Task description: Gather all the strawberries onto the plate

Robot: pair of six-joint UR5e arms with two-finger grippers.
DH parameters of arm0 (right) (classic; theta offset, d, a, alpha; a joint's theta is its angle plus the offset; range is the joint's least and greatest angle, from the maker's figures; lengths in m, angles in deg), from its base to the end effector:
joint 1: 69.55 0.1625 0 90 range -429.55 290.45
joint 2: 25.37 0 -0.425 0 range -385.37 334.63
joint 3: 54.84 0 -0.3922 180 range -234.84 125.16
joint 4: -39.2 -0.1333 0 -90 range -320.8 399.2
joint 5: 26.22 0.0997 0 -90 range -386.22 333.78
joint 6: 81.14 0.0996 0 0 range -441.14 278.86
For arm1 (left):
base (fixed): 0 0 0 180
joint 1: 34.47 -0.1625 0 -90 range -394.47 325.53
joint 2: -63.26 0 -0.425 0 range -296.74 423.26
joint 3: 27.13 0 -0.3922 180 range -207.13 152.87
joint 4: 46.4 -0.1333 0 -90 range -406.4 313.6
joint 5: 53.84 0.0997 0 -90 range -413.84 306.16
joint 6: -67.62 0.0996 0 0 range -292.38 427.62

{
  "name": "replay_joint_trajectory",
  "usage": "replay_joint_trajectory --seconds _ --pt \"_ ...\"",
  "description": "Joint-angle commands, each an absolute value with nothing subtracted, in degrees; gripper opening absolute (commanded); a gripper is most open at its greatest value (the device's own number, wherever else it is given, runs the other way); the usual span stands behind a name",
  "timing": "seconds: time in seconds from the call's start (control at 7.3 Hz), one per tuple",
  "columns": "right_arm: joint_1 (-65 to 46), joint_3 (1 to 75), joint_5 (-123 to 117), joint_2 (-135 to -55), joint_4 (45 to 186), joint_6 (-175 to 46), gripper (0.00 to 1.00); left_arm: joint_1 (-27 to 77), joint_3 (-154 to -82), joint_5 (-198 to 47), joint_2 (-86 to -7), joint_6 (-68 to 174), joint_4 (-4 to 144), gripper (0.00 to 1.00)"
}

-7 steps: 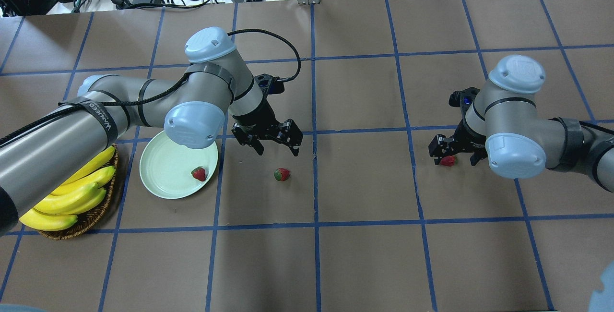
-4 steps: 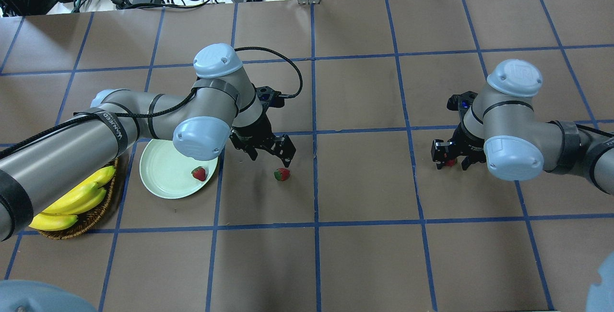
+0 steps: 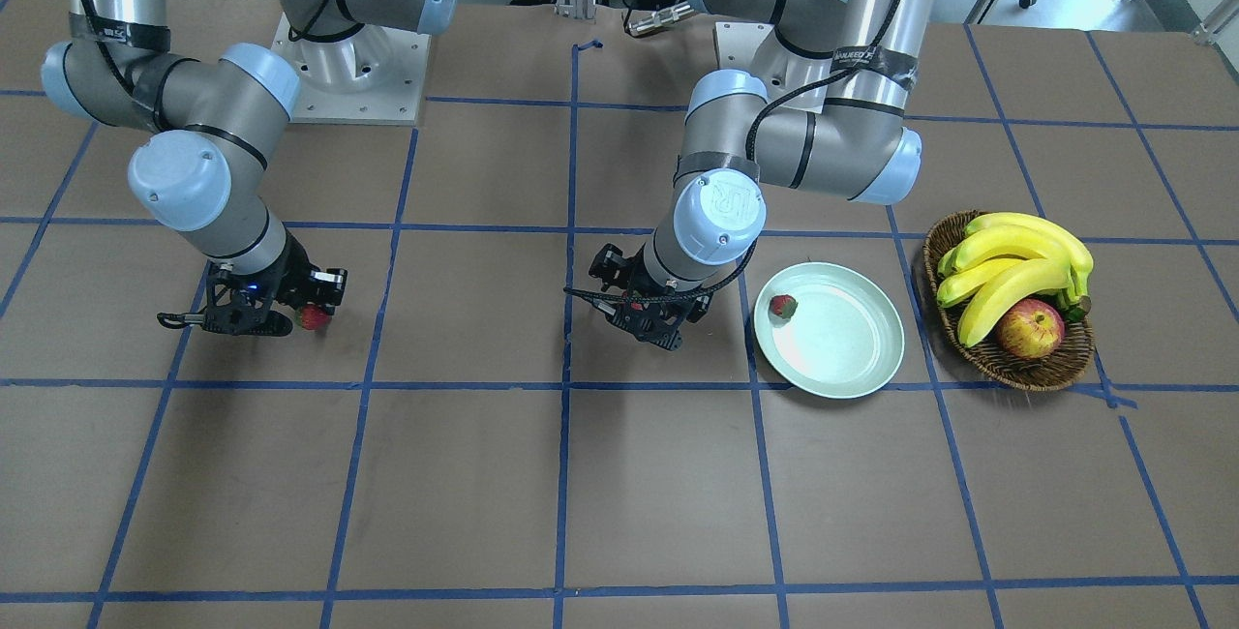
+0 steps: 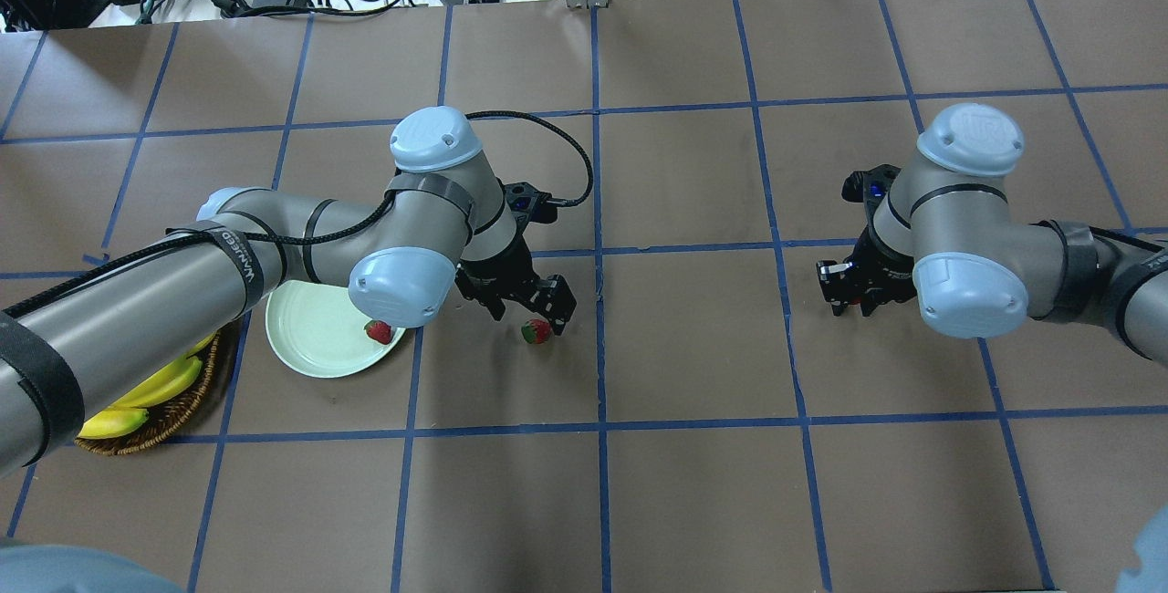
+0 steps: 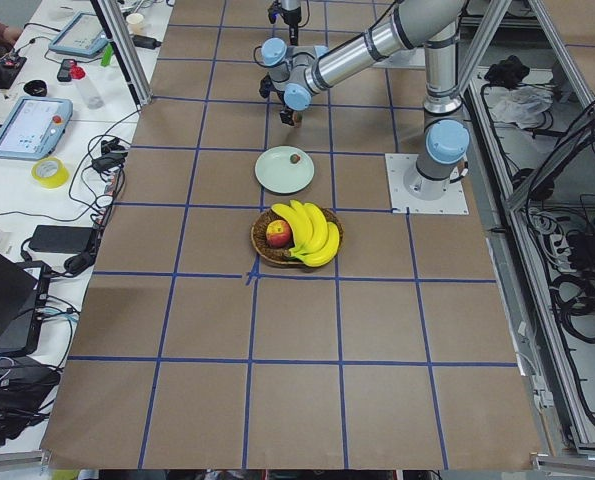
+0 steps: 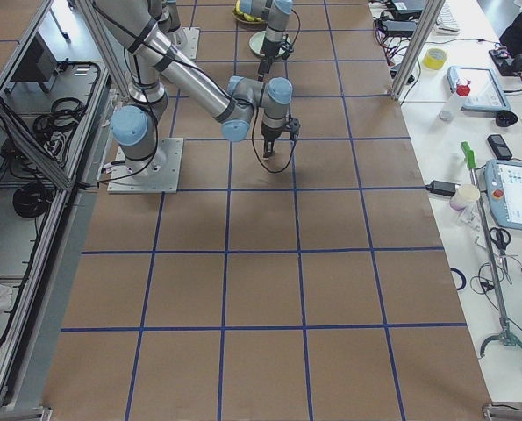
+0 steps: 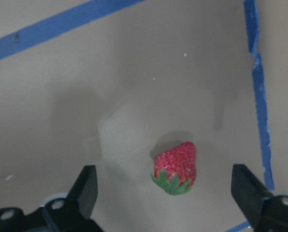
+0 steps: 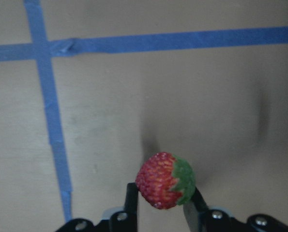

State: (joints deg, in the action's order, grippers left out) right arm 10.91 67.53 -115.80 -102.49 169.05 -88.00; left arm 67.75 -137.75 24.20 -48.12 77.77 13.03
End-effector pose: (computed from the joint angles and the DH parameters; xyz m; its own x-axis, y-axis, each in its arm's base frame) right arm 0.0558 -0.4766 0.1897 -0.9987 0.0480 -0.0185 0.0460 0.9946 0.0926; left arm -0.2615 -0.4803 0.1806 -0.9132 0.3331 0.2349 0.3742 0.9135 0.1593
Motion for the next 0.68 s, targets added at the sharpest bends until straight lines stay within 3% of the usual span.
replay_joint_trajectory --seconds 0.0,0.14,0.27,0.55 --pt "19.53 59.9 -114.04 -102.63 160.91 -76.82 0.0 68.01 -137.96 24.47 -48.19 77.72 13.18 0.67" --pt "21.66 56.29 -111.76 -102.28 157.28 -72.31 0.0 68.01 -138.65 24.38 -48.19 77.72 13.19 0.37" --pt "22.64 55.64 -109.83 -102.27 157.33 -71.31 0.0 68.01 -139.27 24.38 -48.19 77.72 13.1 0.0" --pt "23.08 55.37 -105.77 -102.01 157.42 -66.56 0.0 68.01 -139.02 24.38 -47.93 77.64 12.84 0.0"
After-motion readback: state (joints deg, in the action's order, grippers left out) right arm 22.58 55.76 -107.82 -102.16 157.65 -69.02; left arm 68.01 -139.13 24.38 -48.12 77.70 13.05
